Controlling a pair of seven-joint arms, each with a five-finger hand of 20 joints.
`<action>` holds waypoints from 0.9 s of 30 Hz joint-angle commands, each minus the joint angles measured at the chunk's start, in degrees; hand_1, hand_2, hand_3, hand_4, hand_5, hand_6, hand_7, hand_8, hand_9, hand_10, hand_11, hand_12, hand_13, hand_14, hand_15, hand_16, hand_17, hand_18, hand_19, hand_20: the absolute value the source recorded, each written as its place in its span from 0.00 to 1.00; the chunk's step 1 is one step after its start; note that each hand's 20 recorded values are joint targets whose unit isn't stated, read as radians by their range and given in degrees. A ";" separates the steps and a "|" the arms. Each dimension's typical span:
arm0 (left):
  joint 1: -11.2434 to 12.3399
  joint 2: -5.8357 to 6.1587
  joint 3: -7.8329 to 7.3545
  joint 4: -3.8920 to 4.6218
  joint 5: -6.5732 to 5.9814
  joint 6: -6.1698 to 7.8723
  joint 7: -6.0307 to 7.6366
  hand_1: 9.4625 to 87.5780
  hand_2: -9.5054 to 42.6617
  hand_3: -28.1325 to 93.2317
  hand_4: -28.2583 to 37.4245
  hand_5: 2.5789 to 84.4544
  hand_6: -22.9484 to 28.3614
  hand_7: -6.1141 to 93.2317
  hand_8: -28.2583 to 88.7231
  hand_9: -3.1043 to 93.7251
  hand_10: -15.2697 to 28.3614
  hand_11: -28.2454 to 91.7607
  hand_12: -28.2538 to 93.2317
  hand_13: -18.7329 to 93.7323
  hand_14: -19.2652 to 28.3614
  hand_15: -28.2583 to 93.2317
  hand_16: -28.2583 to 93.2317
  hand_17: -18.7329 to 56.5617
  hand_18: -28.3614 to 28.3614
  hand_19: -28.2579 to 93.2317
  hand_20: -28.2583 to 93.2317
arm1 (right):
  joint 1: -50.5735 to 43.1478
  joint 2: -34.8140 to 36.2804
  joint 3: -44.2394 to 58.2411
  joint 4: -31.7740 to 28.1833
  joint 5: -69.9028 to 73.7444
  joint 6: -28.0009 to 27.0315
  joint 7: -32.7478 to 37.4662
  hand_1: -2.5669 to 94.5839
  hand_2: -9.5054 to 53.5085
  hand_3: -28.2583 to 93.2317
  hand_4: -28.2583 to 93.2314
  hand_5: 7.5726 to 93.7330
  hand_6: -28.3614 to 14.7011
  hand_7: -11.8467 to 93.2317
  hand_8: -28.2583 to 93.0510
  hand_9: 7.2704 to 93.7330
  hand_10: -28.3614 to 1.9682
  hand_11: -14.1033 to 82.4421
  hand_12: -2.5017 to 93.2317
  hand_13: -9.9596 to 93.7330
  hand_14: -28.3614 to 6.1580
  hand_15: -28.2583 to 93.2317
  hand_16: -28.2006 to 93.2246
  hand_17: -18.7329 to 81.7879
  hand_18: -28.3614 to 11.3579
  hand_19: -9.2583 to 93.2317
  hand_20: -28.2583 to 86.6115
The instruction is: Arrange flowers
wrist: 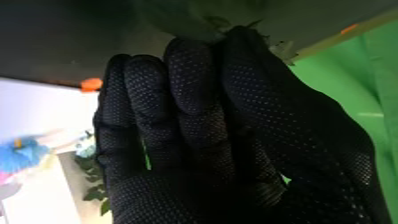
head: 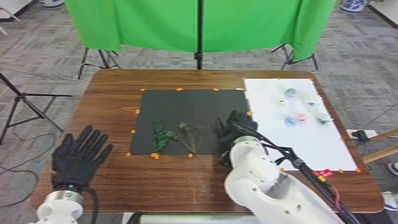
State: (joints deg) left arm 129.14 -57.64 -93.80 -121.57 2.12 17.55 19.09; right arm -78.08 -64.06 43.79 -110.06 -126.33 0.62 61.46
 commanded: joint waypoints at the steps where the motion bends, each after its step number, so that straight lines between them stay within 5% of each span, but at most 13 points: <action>1: 0.01 -0.28 0.92 0.88 -1.52 1.17 -0.26 0.23 0.46 0.84 0.00 0.48 0.57 0.23 0.15 0.40 0.68 0.42 0.31 0.41 0.69 0.52 0.18 0.19 0.72 0.48 0.34 | -1.23 -1.75 0.38 0.15 0.51 -0.17 -0.13 0.62 0.00 0.80 0.04 0.72 0.56 0.45 0.40 0.84 0.51 0.47 0.58 0.64 0.34 0.73 0.56 0.37 0.00 0.73 0.58; 8: -0.65 -0.21 1.29 1.29 -2.13 0.78 -0.28 0.24 0.50 0.86 0.00 0.48 0.57 0.24 0.14 0.40 0.68 0.43 0.31 0.41 0.68 0.53 0.18 0.19 0.72 0.48 0.34 | -1.34 -2.75 1.34 0.27 2.16 -0.14 0.08 0.58 0.00 0.81 0.05 0.72 0.47 0.28 0.37 0.82 0.45 0.50 0.55 0.64 0.26 0.75 0.52 0.38 0.00 0.74 0.60; 13: -0.58 -0.35 1.30 1.32 -2.11 1.02 -0.37 0.24 0.49 0.86 0.00 0.48 0.57 0.24 0.14 0.40 0.68 0.43 0.31 0.41 0.68 0.53 0.18 0.19 0.72 0.48 0.34 | -1.22 -2.78 1.60 -0.23 2.65 0.22 -0.21 0.54 0.00 0.83 0.05 0.67 0.45 0.26 0.19 0.80 0.41 0.54 0.51 0.64 0.21 0.77 0.48 0.38 0.00 0.74 0.60; 22: 0.13 -0.91 0.89 1.05 -2.35 0.85 0.64 0.23 0.48 0.85 0.00 0.48 0.57 0.24 0.14 0.40 0.68 0.43 0.31 0.41 0.69 0.54 0.18 0.19 0.72 0.48 0.34 | -1.20 2.46 2.77 -4.52 3.27 -0.14 -4.01 0.44 0.03 0.83 0.07 0.63 0.40 0.22 0.18 0.76 0.28 0.62 0.37 0.62 0.16 0.78 0.46 0.37 0.00 0.74 0.61; 25: 0.37 -1.05 0.79 0.92 -2.51 0.76 0.91 0.23 0.48 0.85 0.00 0.48 0.57 0.24 0.14 0.40 0.68 0.44 0.31 0.41 0.69 0.54 0.18 0.19 0.72 0.48 0.34 | -2.32 5.05 4.14 -7.29 4.46 -3.34 -7.07 0.40 0.13 0.83 0.08 0.63 0.40 0.23 0.19 0.70 0.20 0.58 0.36 0.57 0.09 0.79 0.44 0.35 0.00 0.72 0.61; 27: 0.32 -0.87 0.92 0.97 -2.49 0.59 0.98 0.23 0.48 0.85 0.00 0.48 0.57 0.24 0.14 0.40 0.68 0.44 0.31 0.41 0.69 0.54 0.18 0.19 0.72 0.48 0.34 | -3.34 6.26 5.03 -9.15 6.01 -4.07 -6.41 0.36 0.19 0.83 0.08 0.65 0.42 0.27 0.19 0.64 0.10 0.47 0.30 0.50 0.03 0.77 0.39 0.34 0.00 0.72 0.62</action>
State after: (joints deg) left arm 128.12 -57.98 -93.02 -120.80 0.15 17.93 19.53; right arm -79.26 -63.36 45.52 -114.11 -122.96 0.47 58.01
